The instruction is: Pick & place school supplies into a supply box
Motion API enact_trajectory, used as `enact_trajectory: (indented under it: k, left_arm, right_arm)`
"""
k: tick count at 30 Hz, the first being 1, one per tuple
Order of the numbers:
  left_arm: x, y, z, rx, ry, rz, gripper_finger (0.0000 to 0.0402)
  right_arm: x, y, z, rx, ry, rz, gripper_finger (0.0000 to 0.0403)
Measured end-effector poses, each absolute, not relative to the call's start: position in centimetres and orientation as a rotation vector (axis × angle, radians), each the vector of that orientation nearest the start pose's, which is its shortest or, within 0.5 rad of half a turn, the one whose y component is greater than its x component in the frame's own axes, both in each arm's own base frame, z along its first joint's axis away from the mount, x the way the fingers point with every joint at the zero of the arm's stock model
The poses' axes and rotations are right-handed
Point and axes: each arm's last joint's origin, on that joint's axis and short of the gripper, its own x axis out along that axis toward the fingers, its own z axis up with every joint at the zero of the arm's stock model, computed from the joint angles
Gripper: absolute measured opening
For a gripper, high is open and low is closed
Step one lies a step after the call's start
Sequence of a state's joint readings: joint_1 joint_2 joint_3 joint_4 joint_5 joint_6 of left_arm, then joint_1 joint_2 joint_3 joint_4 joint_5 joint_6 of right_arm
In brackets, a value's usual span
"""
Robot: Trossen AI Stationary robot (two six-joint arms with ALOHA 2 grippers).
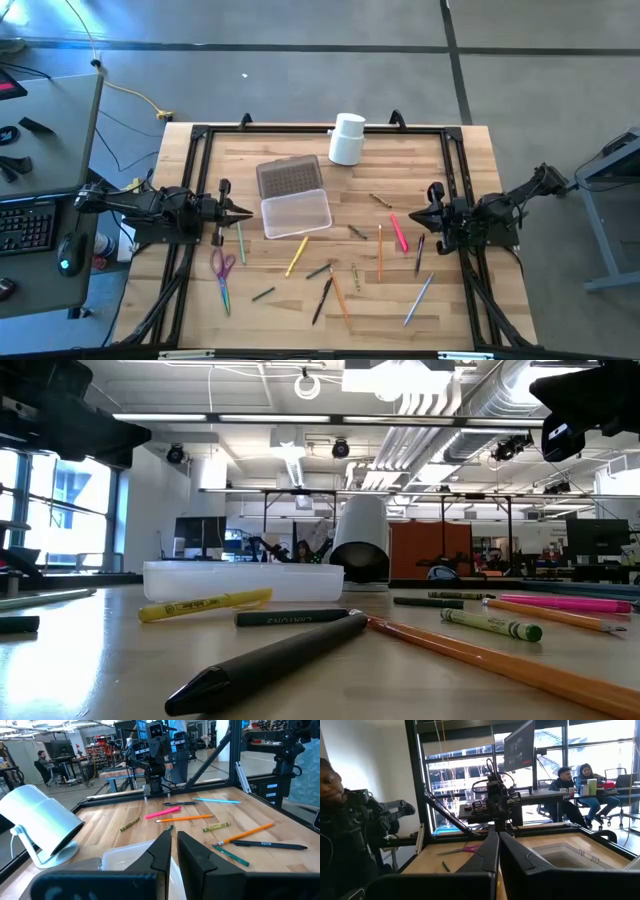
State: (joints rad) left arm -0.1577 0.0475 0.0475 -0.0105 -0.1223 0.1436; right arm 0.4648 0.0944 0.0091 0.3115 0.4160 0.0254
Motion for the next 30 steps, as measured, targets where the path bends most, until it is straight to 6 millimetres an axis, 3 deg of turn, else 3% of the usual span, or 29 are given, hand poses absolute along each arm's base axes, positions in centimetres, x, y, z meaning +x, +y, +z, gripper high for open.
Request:
enact_trajectory:
  k: [30]
  left_arm:
    - [9.71, -1.18, 17.50, 0.118, 0.008, -0.035, 0.0067]
  right_arm:
    - [9.31, 3.35, 18.85, 0.122, -0.204, 0.051, 0.0000]
